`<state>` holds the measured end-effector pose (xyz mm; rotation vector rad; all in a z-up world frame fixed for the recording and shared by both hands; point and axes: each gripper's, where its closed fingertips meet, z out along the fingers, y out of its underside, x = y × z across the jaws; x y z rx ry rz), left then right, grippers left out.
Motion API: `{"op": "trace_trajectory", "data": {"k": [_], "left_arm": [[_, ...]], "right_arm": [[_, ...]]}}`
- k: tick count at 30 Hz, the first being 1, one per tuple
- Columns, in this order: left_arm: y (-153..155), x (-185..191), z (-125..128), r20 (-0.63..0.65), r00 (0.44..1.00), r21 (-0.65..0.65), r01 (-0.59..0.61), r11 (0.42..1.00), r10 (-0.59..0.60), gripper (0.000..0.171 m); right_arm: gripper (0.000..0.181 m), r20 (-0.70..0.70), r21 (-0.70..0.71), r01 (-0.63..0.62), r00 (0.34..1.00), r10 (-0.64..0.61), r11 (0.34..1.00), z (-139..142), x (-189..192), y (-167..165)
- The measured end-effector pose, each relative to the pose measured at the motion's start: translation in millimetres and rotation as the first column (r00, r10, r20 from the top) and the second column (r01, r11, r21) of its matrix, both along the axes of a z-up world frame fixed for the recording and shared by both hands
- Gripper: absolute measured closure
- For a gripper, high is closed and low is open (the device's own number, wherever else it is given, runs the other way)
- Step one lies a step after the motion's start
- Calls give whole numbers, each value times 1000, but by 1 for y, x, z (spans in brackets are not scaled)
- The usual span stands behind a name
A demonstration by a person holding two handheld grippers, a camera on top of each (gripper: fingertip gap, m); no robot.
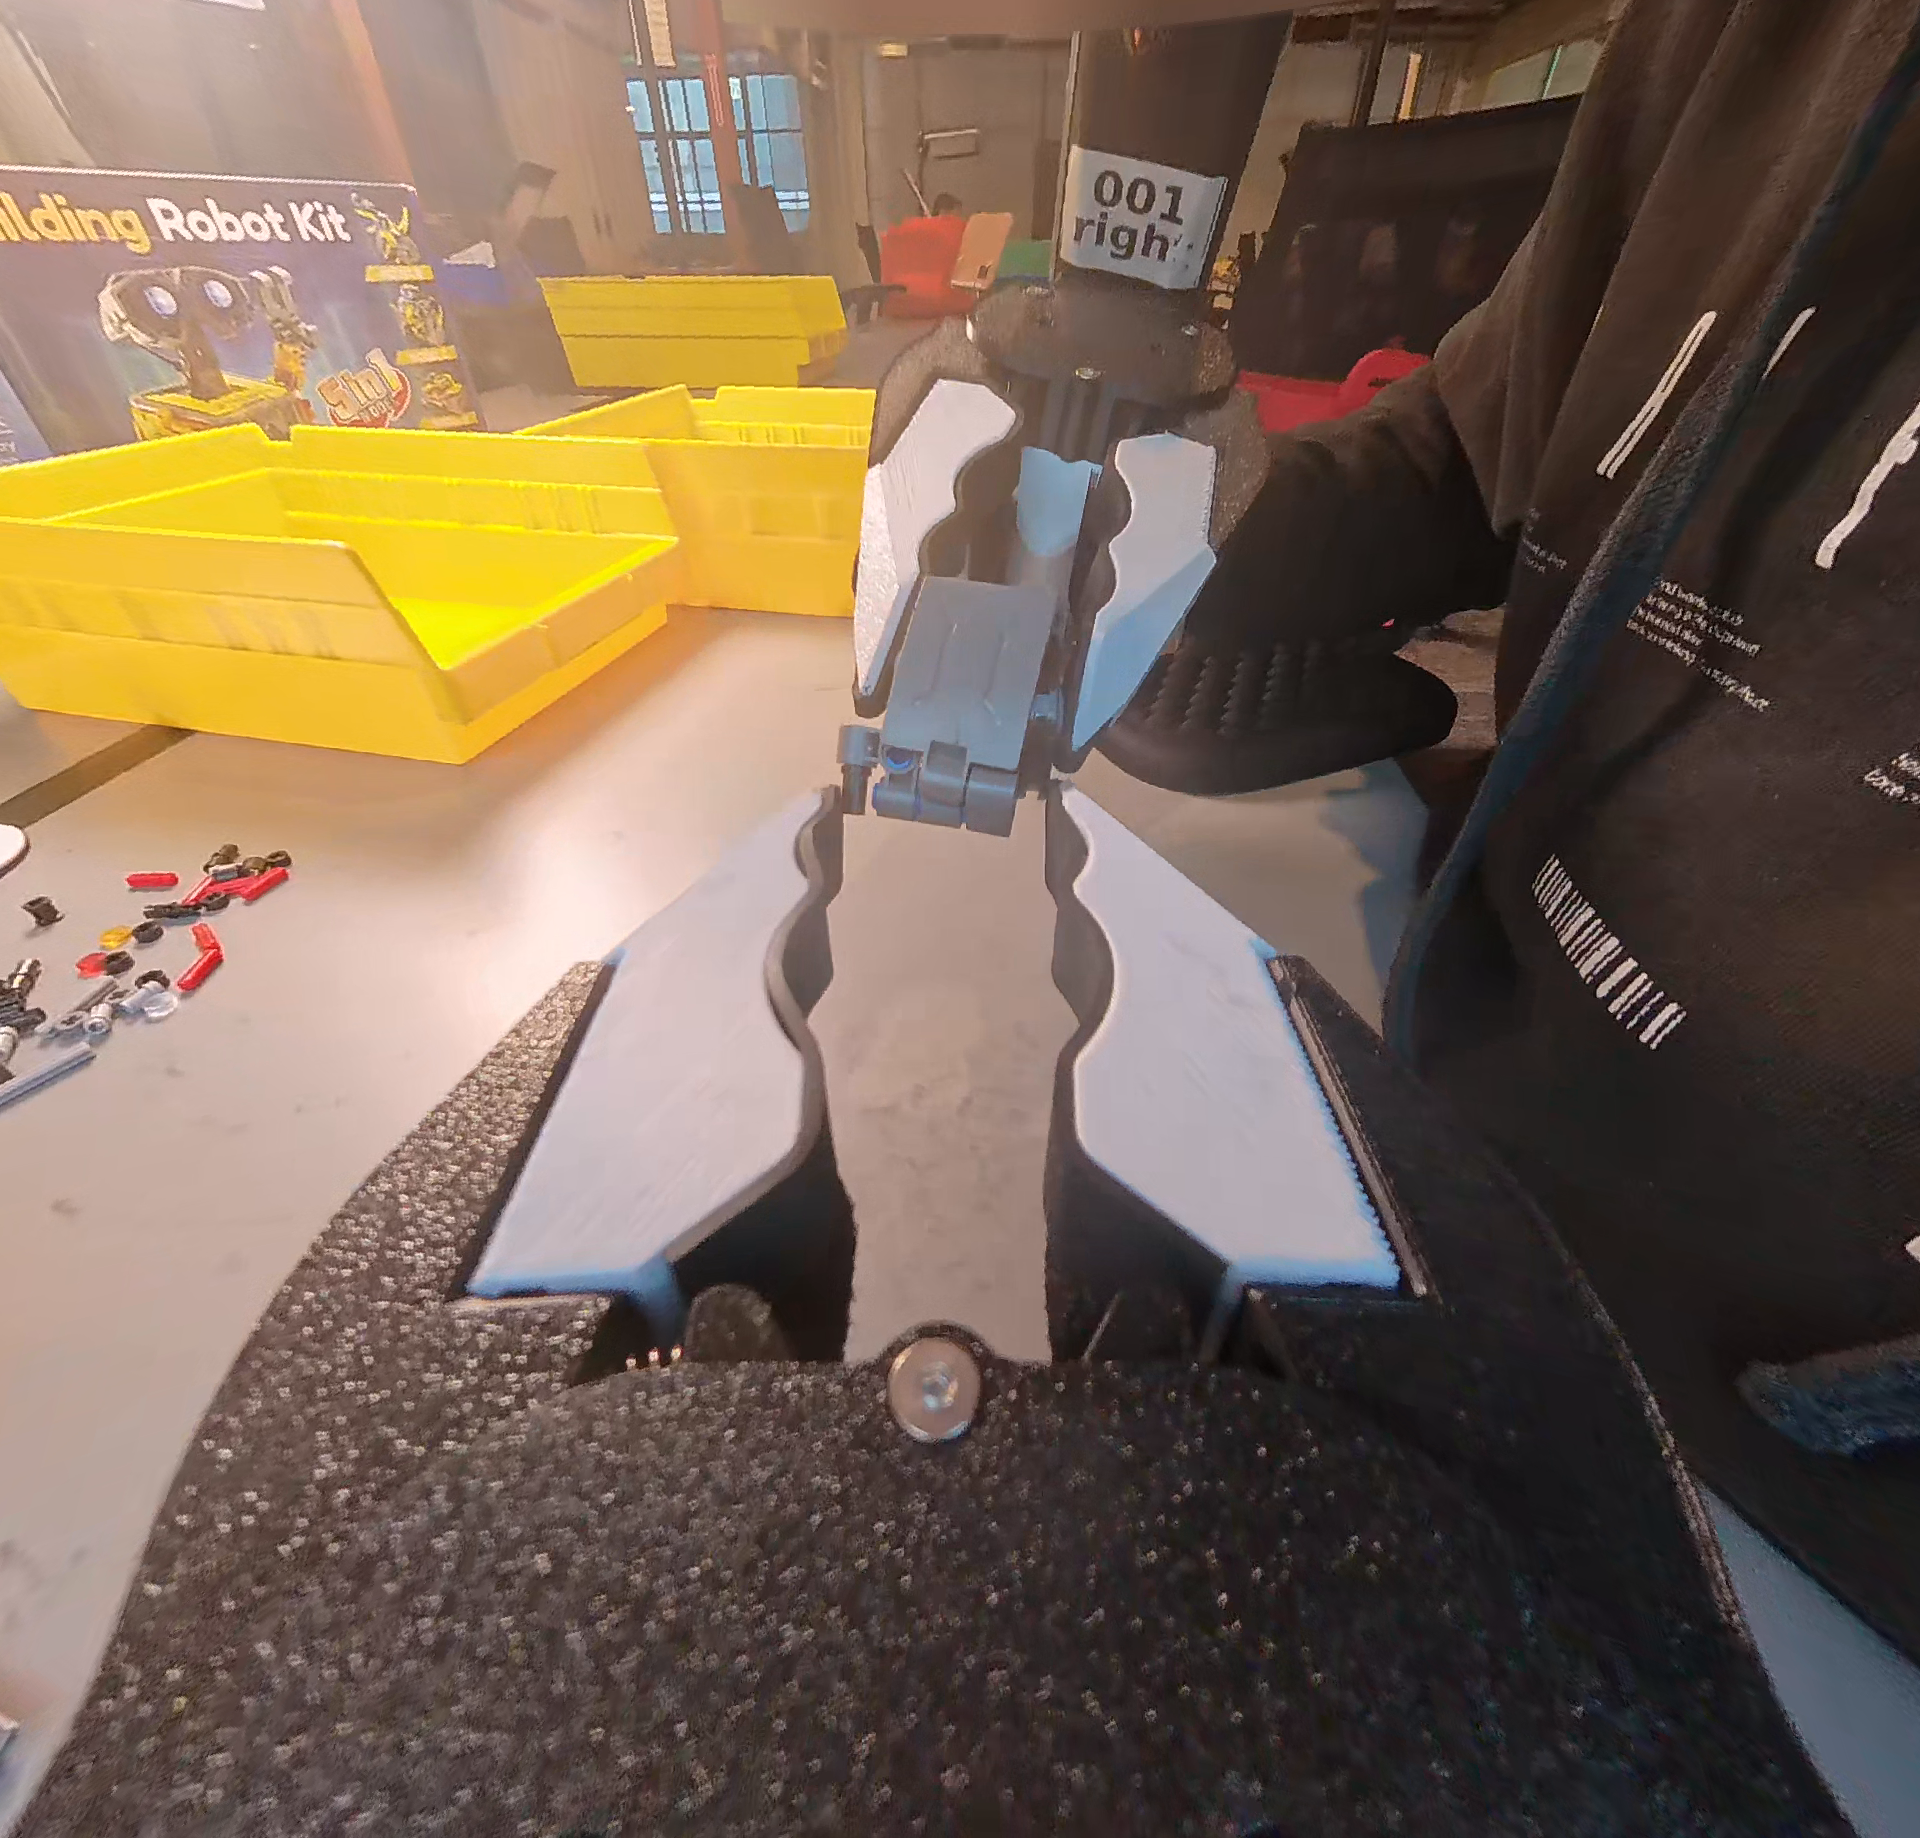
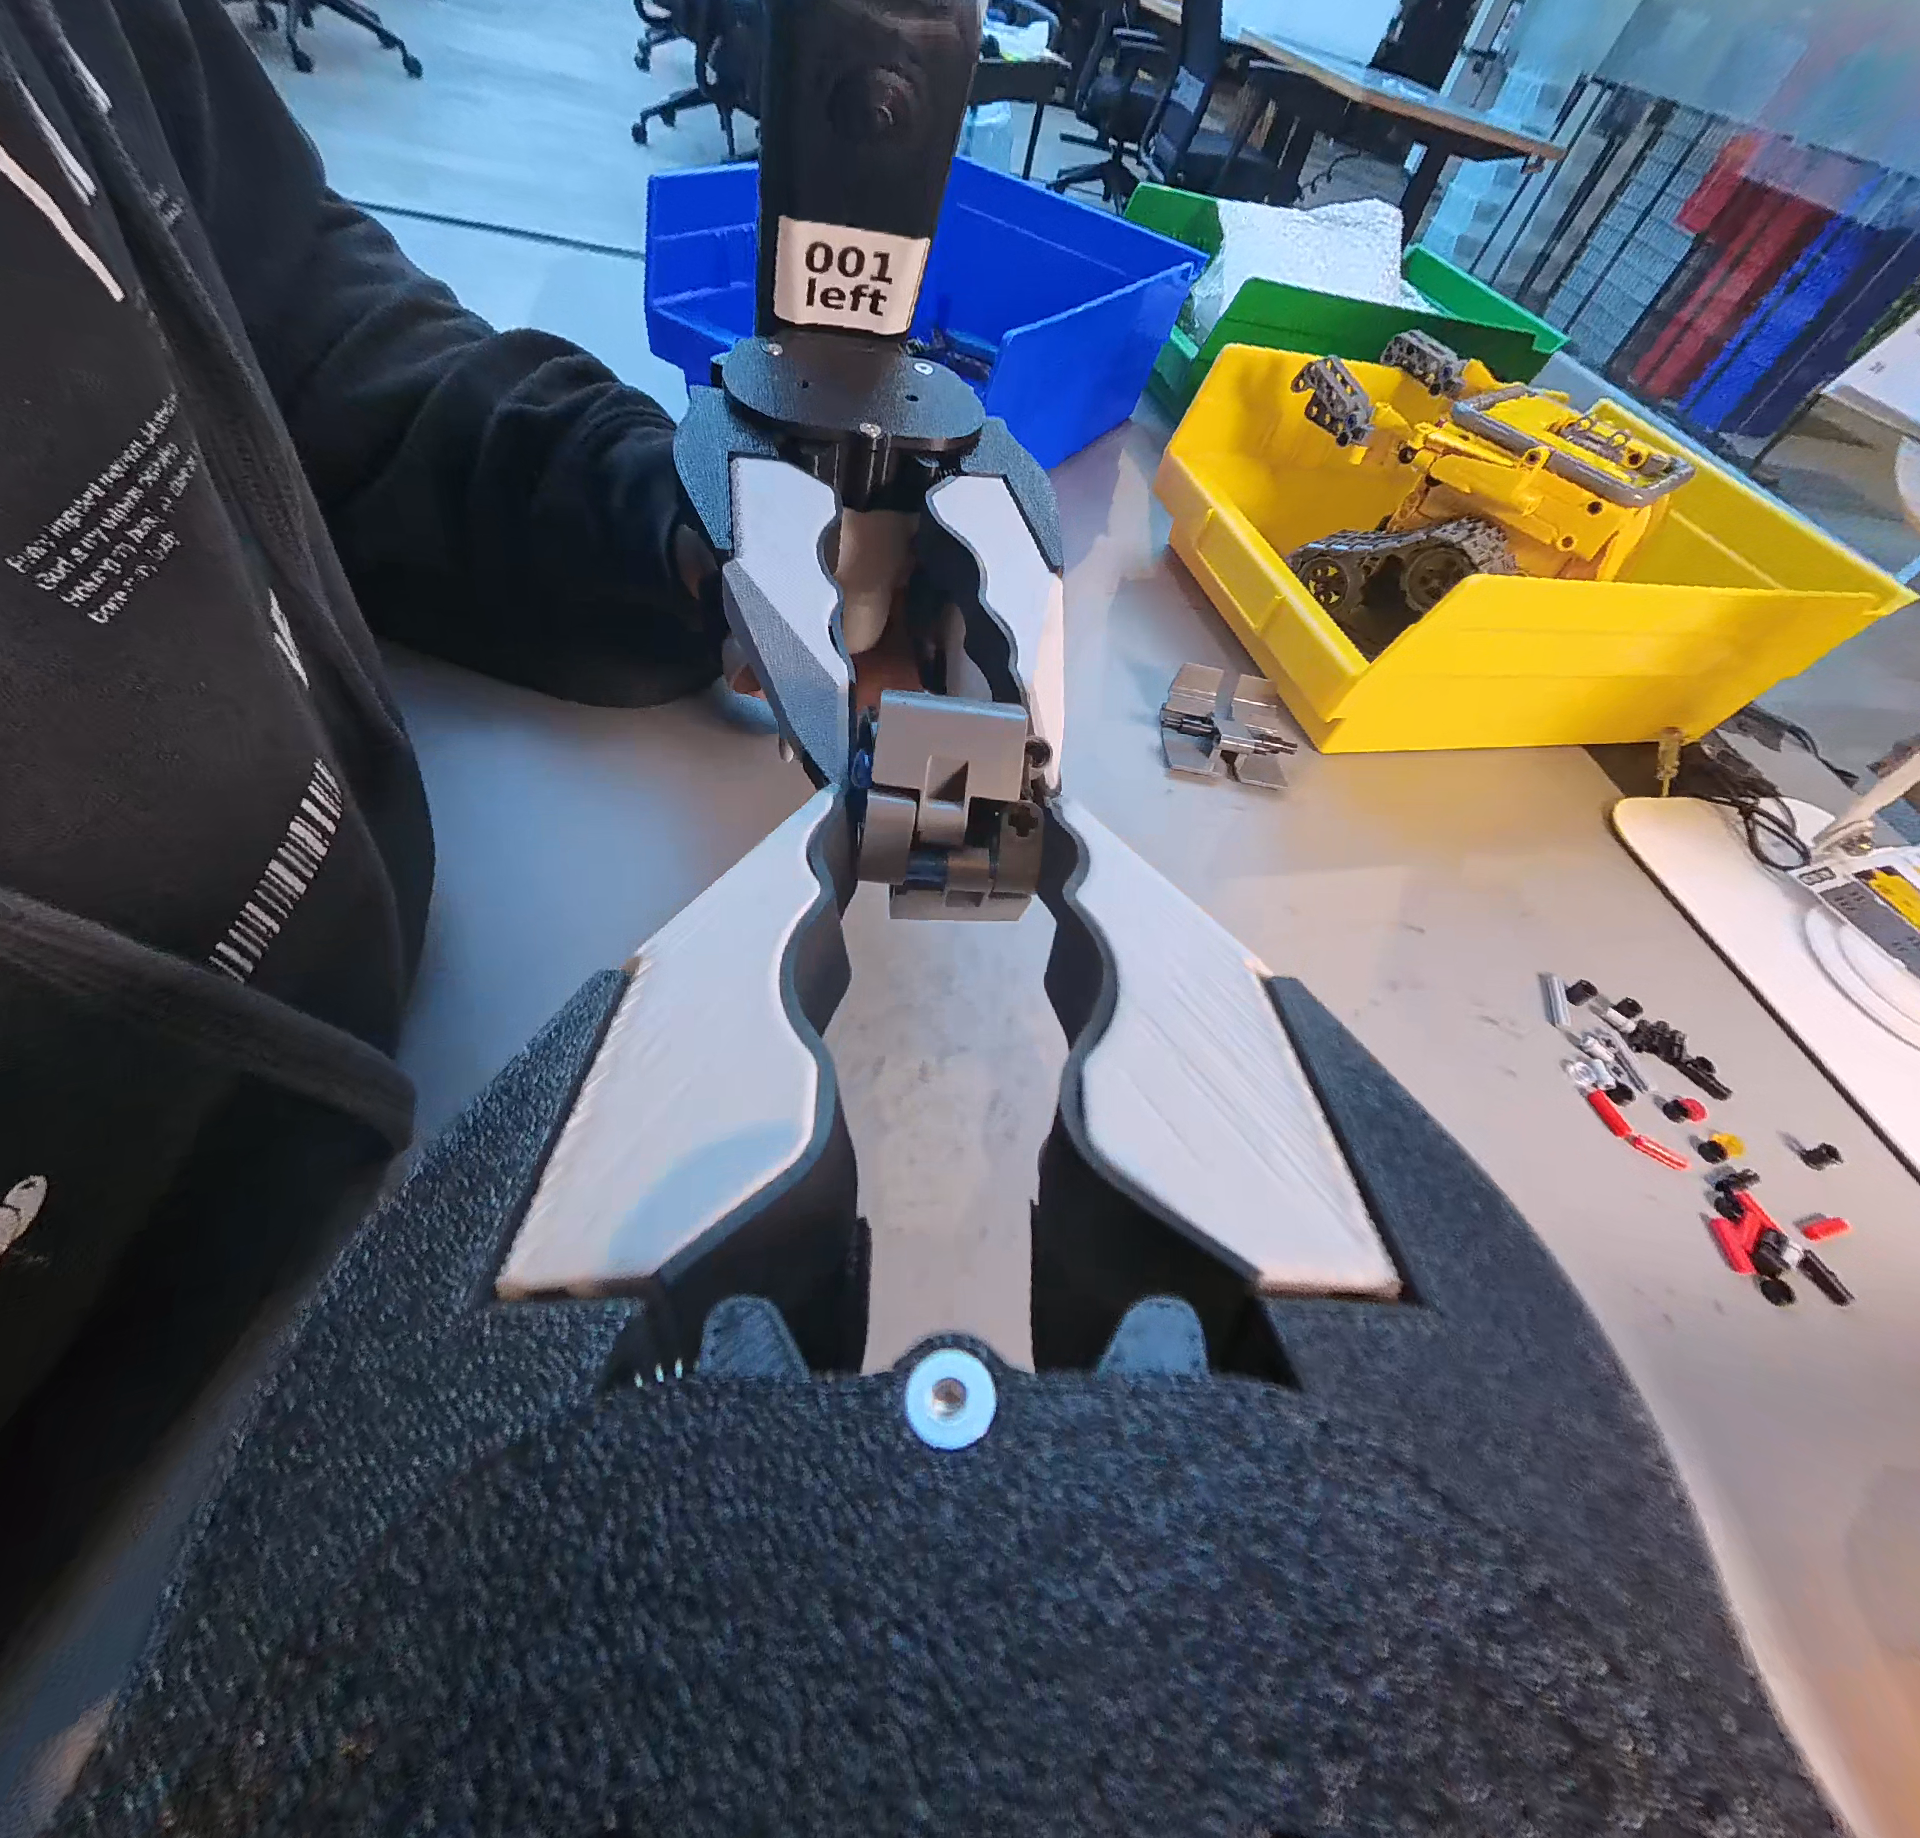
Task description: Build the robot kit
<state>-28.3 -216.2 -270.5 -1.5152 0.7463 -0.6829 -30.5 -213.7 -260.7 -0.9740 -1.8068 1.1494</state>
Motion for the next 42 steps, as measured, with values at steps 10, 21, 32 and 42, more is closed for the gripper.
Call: {"op": "trace_trajectory", "data": {"k": [10,21,32,42], "left_arm": [[-6,7,-2,0,999,-46,49,998,-49,122],[-7,6,9,161,983,-106,106,989,-88,132],[9,-3,10,550,835,-397,257,881,4,132],[10,-2,7,821,556,-492,569,659,133,132]], "right_arm": [[148,64,4,-16,998,16,1000,-13,3,-4],[144,31,27,-16,999,15,1000,-2,1,-9],[135,-99,123,67,994,-55,990,12,-1,7],[138,-64,354,77,996,-58,932,-11,-14,12]]}}
